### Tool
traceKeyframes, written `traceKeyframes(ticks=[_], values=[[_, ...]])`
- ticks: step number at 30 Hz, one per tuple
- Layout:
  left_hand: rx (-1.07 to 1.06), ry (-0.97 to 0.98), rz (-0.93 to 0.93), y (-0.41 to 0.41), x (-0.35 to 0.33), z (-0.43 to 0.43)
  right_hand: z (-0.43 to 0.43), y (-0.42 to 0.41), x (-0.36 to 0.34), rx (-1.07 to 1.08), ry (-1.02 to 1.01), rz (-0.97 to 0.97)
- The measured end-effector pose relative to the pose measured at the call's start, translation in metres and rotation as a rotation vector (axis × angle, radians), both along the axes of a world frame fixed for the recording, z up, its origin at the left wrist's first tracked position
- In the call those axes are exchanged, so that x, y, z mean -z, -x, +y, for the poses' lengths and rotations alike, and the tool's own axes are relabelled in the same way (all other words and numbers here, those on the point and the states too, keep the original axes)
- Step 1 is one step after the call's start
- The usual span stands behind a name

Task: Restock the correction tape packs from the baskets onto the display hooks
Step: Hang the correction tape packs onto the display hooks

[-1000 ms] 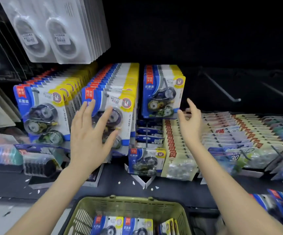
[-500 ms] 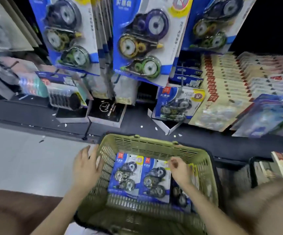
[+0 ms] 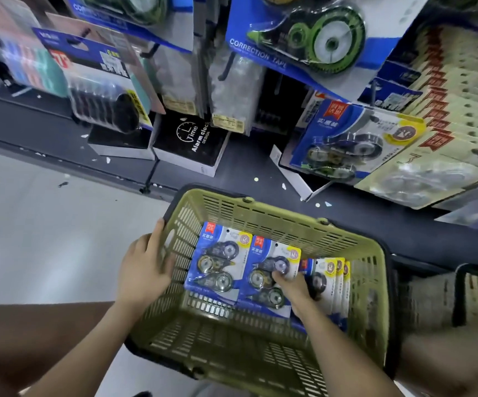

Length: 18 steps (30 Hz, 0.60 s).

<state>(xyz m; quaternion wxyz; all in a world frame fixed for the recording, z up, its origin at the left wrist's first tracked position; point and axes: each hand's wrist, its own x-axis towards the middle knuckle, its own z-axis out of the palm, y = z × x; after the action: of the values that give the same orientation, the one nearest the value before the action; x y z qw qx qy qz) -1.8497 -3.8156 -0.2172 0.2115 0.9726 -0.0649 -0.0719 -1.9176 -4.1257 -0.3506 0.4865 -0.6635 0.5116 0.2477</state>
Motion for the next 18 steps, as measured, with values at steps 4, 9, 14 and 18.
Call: traceKeyframes(ticks=[4, 9, 14, 18], values=[[-0.003, -0.013, 0.021, -0.001, 0.001, 0.001, 0.008, -0.011, -0.011, -0.085, 0.055, 0.053], [-0.001, -0.017, 0.018, -0.001, 0.003, 0.002, 0.012, -0.014, -0.021, -0.095, 0.014, 0.025], [-0.015, -0.001, 0.016, -0.001, 0.005, 0.002, 0.008, -0.001, -0.040, 0.021, -0.028, -0.146], [-0.013, -0.022, -0.012, 0.000, 0.009, 0.004, -0.015, 0.003, -0.084, -0.041, -0.084, -0.288]])
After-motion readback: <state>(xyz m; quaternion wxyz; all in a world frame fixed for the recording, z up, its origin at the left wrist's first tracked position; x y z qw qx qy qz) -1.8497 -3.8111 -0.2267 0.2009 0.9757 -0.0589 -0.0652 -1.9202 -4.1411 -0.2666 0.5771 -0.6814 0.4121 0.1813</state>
